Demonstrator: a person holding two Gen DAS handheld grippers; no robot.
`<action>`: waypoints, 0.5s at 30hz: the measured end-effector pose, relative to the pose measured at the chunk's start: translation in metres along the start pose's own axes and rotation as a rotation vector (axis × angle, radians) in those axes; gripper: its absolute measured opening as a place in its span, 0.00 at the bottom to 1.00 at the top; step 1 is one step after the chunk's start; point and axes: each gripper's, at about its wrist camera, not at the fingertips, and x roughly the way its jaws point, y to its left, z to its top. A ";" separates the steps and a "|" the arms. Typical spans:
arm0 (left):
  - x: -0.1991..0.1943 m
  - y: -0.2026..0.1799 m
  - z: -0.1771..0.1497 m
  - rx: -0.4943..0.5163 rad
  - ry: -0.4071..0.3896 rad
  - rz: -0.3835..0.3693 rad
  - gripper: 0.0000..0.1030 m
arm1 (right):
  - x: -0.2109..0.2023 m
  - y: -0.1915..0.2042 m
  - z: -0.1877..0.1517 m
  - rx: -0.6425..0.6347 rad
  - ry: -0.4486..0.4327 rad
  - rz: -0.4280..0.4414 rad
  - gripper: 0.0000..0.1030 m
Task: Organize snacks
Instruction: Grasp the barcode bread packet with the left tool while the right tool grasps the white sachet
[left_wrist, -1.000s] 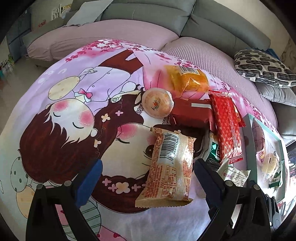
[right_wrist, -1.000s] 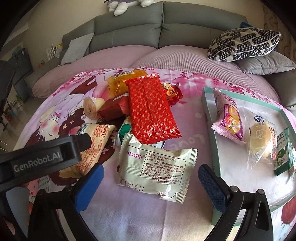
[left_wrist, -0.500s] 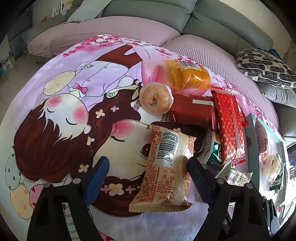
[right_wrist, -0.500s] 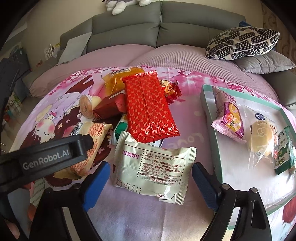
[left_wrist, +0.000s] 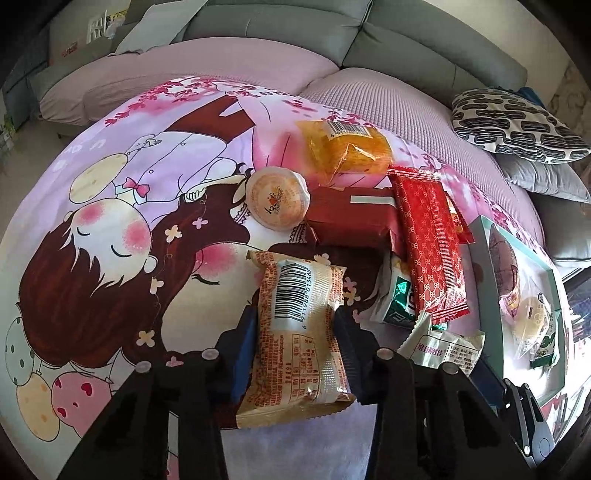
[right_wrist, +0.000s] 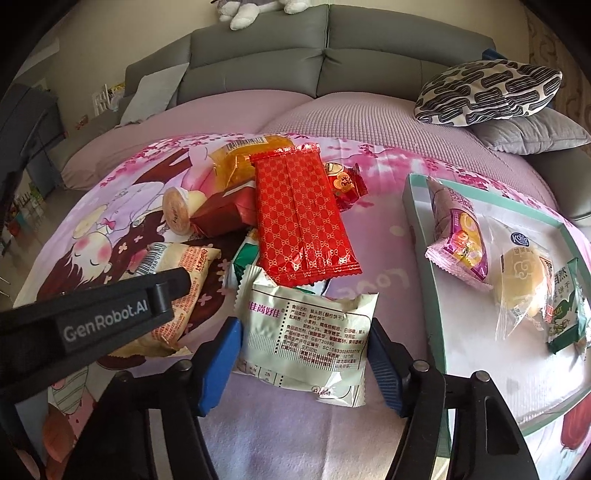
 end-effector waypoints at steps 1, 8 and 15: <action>0.000 0.000 0.000 0.000 -0.001 0.000 0.42 | 0.000 0.000 0.000 0.002 -0.001 0.002 0.66; -0.003 0.004 0.001 -0.017 -0.012 0.002 0.36 | -0.004 0.001 0.000 -0.003 -0.012 0.016 0.62; -0.007 0.008 0.001 -0.032 -0.023 0.008 0.35 | -0.009 0.002 0.001 -0.015 -0.032 0.033 0.59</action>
